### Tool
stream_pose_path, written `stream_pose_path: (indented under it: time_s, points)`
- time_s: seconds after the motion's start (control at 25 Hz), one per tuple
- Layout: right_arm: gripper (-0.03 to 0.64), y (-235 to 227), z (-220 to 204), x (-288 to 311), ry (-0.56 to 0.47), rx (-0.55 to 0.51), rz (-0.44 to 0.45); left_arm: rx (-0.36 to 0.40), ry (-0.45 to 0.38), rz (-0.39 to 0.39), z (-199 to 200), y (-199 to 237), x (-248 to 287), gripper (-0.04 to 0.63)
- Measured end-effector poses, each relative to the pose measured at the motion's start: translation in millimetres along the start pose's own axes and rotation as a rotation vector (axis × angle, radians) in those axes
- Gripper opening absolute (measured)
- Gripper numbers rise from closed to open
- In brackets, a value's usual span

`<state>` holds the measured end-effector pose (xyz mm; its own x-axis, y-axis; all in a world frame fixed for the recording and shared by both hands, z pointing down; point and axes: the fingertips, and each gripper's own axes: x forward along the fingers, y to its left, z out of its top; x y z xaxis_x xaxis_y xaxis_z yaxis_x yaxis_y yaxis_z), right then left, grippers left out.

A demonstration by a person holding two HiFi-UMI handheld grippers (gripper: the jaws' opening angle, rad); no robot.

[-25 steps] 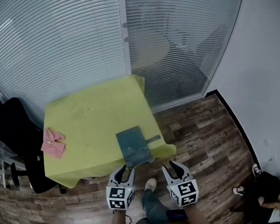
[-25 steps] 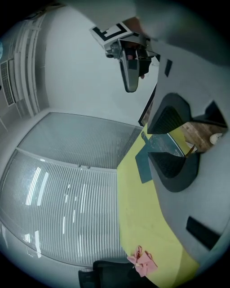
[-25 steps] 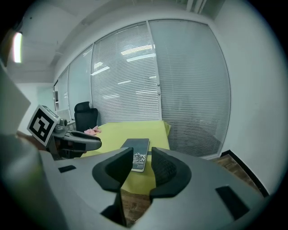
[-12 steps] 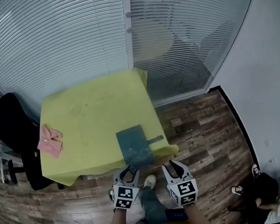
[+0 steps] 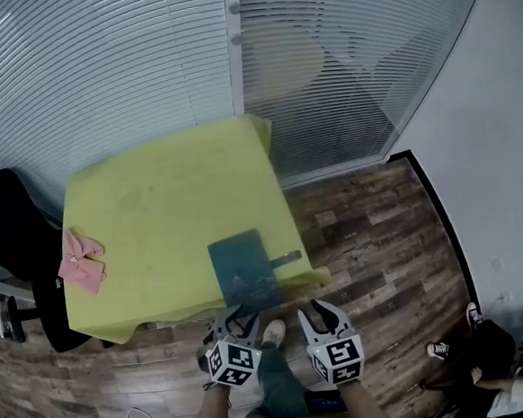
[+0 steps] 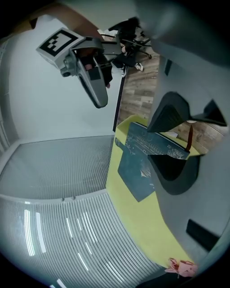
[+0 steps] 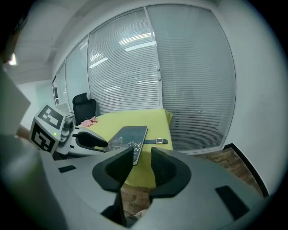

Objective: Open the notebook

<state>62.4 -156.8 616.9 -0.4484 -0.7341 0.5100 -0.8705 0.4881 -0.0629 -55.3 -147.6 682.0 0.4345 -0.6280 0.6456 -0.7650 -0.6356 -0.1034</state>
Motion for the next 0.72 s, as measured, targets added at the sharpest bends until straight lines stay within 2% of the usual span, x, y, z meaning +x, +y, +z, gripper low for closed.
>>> stream_pose_path:
  time_s: [0.28, 0.72]
  points:
    - [0.138, -3, 3, 5, -0.003, 0.006, 0.015, 0.181, 0.064, -0.012, -3, -10, 14, 0.173]
    - [0.133, 0, 4, 11, 0.001, 0.004, 0.020, 0.201, 0.079, -0.027, -7, -8, 23, 0.183]
